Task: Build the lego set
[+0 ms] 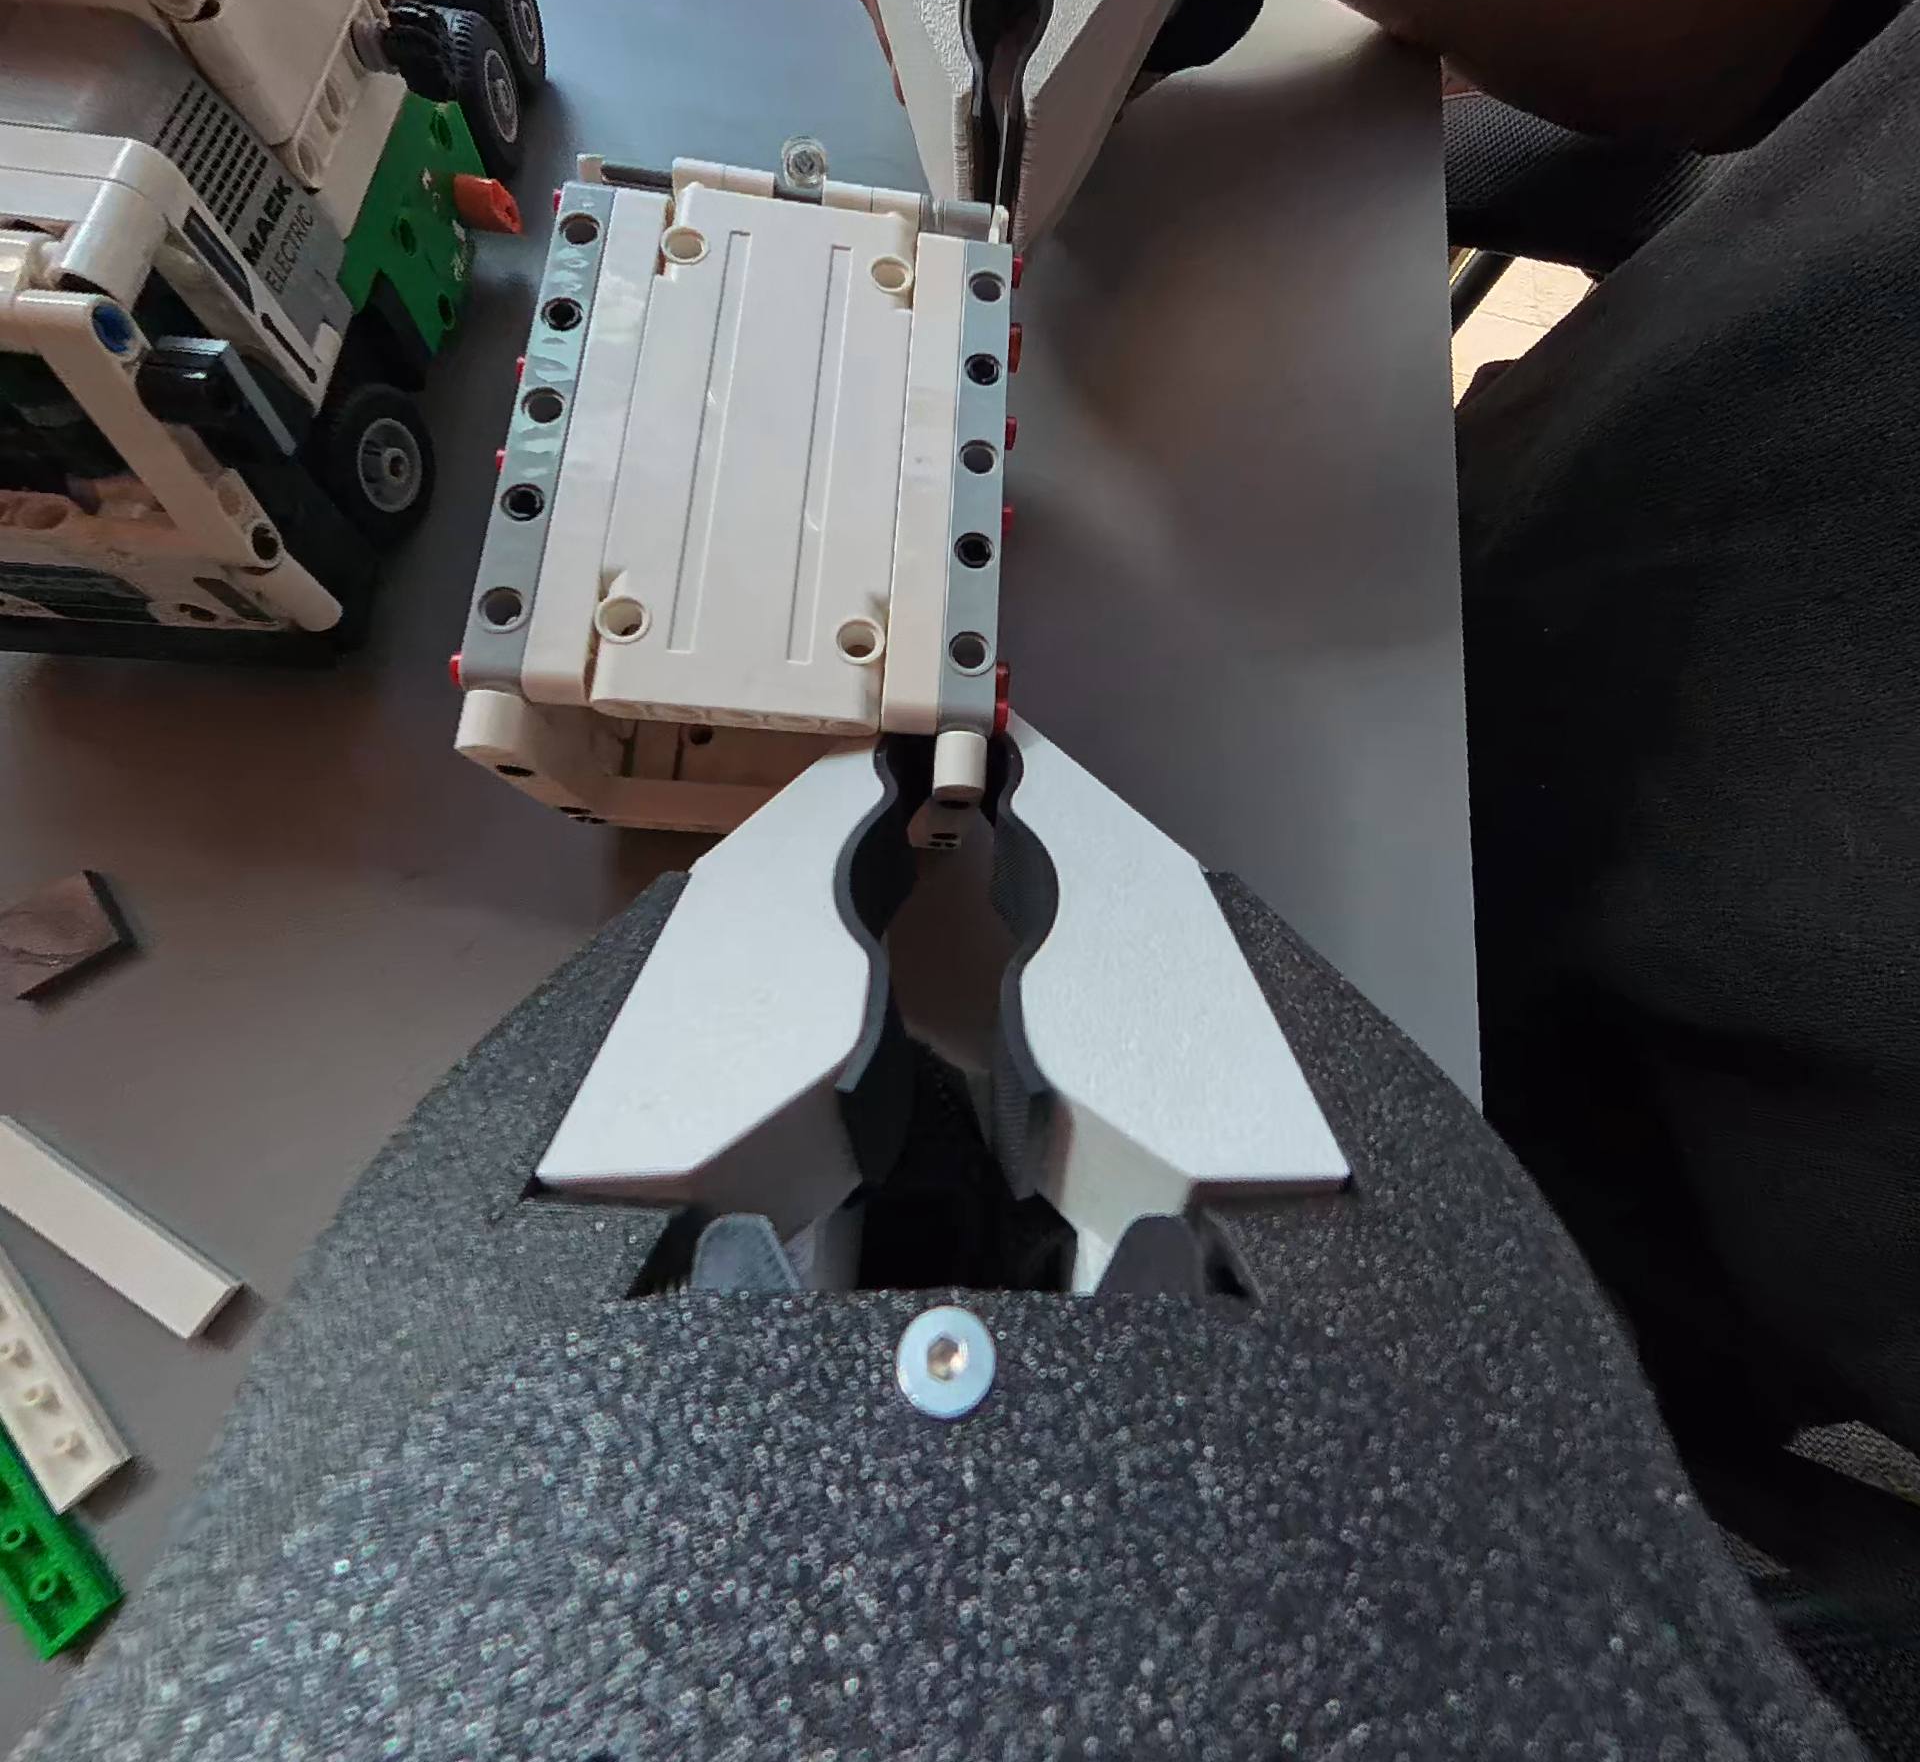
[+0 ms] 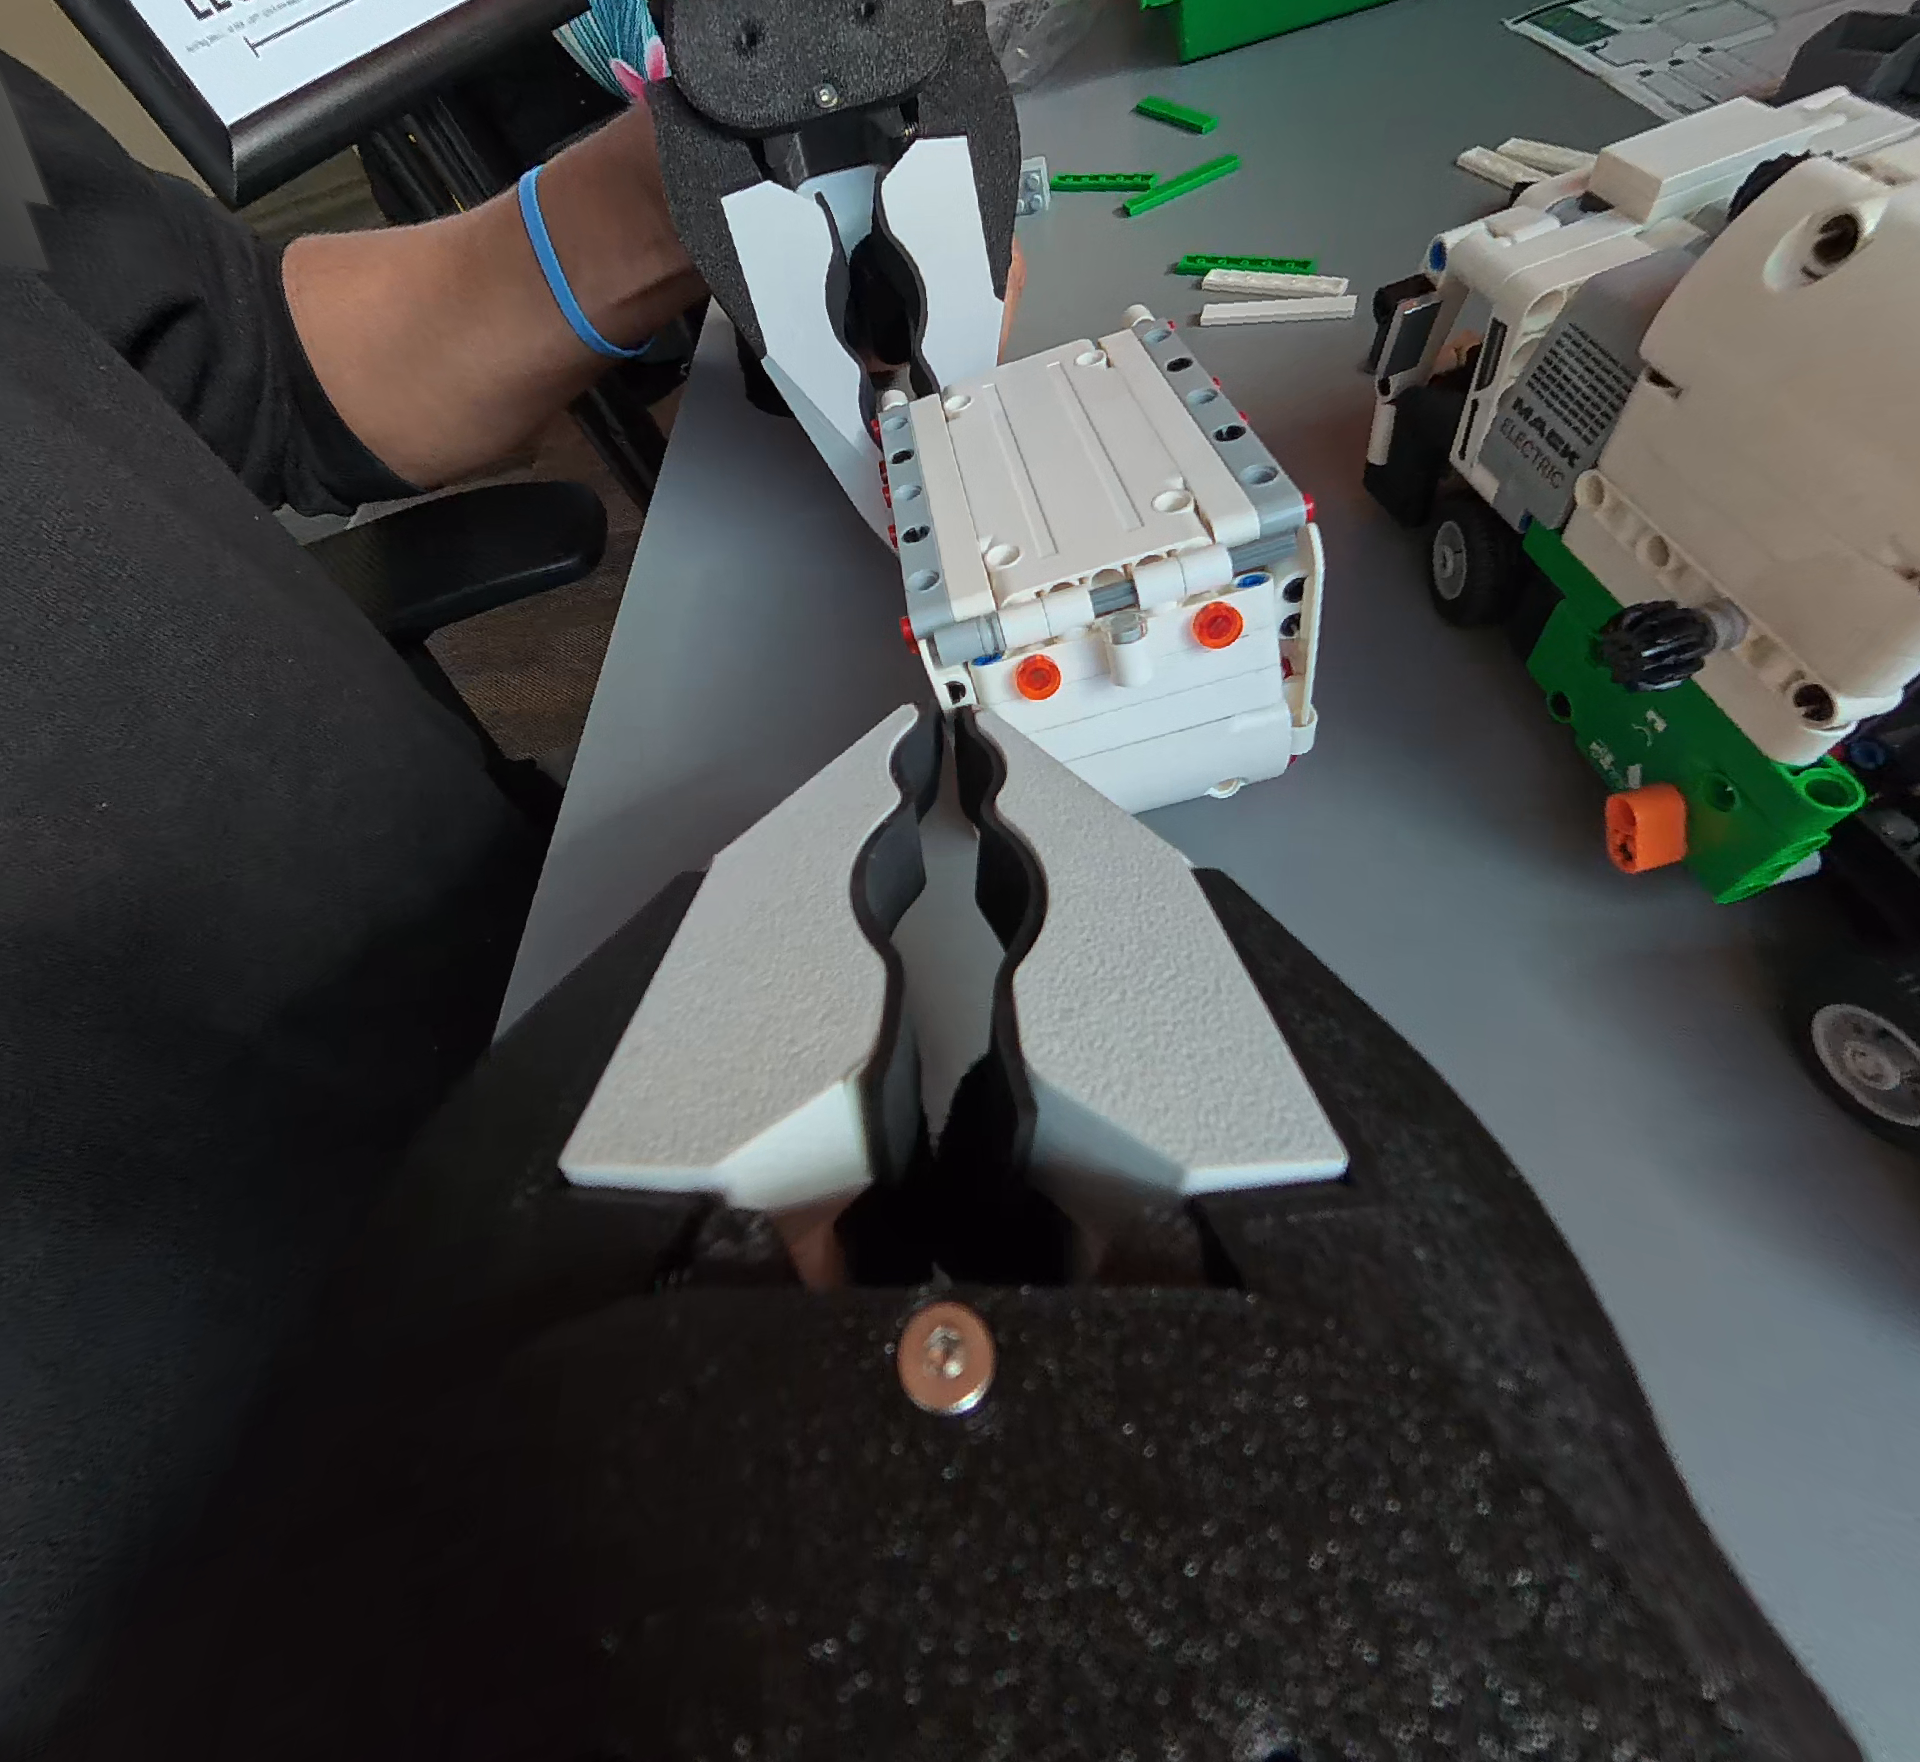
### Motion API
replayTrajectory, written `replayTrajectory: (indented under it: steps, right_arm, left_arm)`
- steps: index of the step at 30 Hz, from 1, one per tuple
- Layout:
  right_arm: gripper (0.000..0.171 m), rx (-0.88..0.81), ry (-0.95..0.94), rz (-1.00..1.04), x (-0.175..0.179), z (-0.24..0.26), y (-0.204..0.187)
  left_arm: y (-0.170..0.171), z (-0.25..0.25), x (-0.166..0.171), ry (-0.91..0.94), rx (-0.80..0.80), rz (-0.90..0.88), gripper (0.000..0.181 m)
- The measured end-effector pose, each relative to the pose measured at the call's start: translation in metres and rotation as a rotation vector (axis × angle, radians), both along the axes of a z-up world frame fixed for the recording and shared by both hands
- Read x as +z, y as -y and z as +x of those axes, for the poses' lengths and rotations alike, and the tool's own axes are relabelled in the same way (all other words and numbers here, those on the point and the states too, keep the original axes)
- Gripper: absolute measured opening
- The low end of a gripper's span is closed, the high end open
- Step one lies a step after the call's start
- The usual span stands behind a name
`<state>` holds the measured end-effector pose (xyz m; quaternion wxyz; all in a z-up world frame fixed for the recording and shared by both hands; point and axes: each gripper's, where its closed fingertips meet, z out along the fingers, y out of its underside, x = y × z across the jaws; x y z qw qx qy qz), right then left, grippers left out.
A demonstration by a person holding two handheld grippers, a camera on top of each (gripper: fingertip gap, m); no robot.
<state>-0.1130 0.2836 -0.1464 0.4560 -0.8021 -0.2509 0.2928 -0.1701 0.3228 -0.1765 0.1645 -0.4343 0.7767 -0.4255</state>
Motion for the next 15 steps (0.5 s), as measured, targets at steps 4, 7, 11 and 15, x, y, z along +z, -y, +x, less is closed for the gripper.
replayTrajectory:
  steps: [4,7,11,15]
  right_arm:
    - [0.002,0.005,0.040,0.003,-0.0004,0.0019,0.0010]
    - [0.002,0.010,0.039,-0.007,-0.0004,0.0030,0.0008]
    - [0.002,0.011,0.069,-0.011,-0.0005,0.0030,0.0001]
    - [0.002,0.011,0.089,-0.016,-0.0006,0.0029,0.0003]
  left_arm:
    - [0.0013,0.0015,-0.0001,-0.003,-0.002,-0.003,0.007]
    - [0.0022,0.0021,-0.0003,-0.005,-0.002,-0.001,0.007]
    - [0.0029,0.0029,-0.0011,-0.007,-0.003,0.005,0.007]
    - [0.0034,0.0038,-0.0022,-0.015,-0.001,0.008,0.006]
